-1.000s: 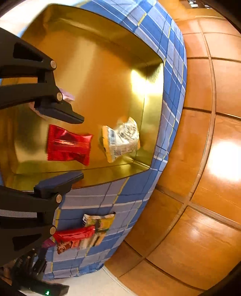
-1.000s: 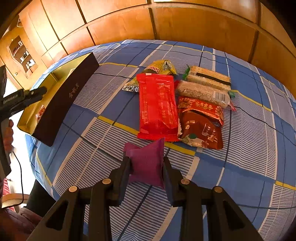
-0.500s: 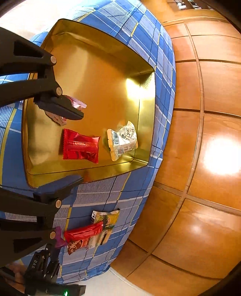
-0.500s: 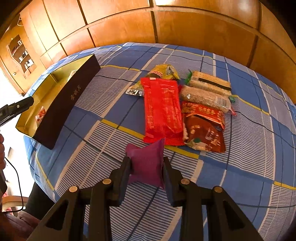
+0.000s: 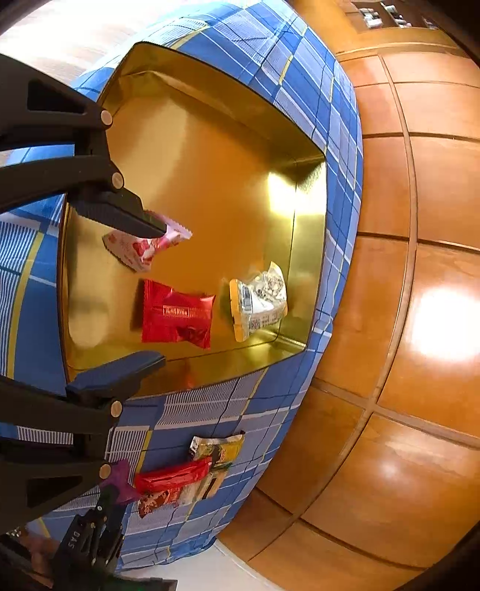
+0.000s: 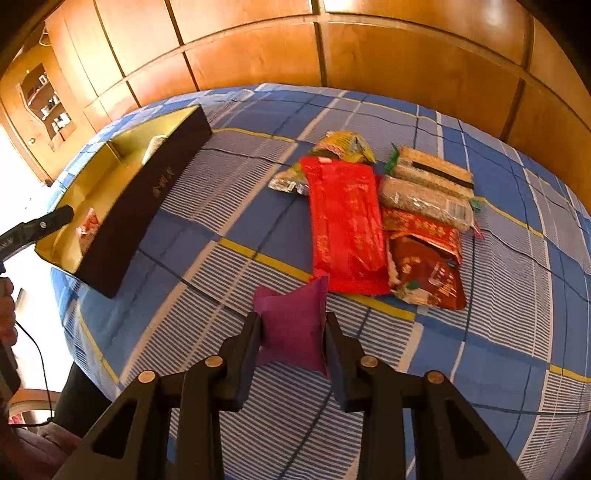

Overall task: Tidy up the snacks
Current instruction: 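Lift the purple pouch with the right gripper toward the tray, then lower the purple pouch into the tray and open the right gripper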

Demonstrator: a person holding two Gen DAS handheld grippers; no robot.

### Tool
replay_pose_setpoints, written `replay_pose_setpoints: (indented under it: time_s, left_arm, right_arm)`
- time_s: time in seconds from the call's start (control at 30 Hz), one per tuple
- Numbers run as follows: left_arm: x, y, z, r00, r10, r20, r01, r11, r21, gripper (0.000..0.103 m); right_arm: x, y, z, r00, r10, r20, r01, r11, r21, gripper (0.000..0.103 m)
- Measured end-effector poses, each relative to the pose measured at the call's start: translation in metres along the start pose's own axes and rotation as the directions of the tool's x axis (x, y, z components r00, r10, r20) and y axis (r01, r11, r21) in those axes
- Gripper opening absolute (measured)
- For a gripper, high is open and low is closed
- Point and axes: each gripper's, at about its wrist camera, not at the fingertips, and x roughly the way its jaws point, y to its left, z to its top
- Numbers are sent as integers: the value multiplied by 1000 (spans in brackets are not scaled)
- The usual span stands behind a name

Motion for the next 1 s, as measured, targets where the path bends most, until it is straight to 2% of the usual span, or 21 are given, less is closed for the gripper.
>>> replay_pose_setpoints:
  time_s: [0.13, 0.23, 0.3, 0.43, 0.5, 0.63, 0.7, 0.87, 1.0]
  left_arm:
    - [1, 7, -1, 1000, 5, -7, -5, 1000, -18, 65]
    - [0, 11, -3, 1000, 6, -8, -6, 1000, -25, 65]
    - [-1, 12, -3, 1000, 5, -5, -5, 1000, -30, 65]
    - [-3, 14, -3, 1000, 1, 0, -1, 999, -39, 65]
    - [-4, 13, -3, 1000, 3, 2, -3, 999, -36, 65]
    - [-5, 13, -3, 1000, 4, 4, -3, 999, -38, 66]
    - [-6, 13, -4, 1000, 7, 5, -7, 999, -35, 66]
    - [-6, 14, -5, 1000, 29, 12, -28, 999, -24, 66]
    - [-6, 17, -6, 999, 40, 11, -39, 999, -33, 67]
  right_arm:
    - [-5, 10, 6, 1000, 9, 21, -9, 1000, -22, 25]
    - [0, 14, 7, 1000, -13, -2, 13, 999, -53, 25]
    - [-1, 9, 7, 1000, 24, -8, -24, 999, -33, 25]
    - [-1, -2, 6, 996, 86, -9, -85, 996, 38, 38]
    - [1, -3, 4, 995, 100, -8, -99, 993, 57, 39]
    - [14, -1, 5, 996, 84, -27, -82, 995, 62, 39]
    - [20, 2, 5, 998, 41, -39, -39, 998, 46, 37]
    - [16, 12, 4, 1000, -11, -2, 11, 1000, 5, 34]
    - [8, 14, 6, 1000, 1, 10, -1, 1000, 1, 34]
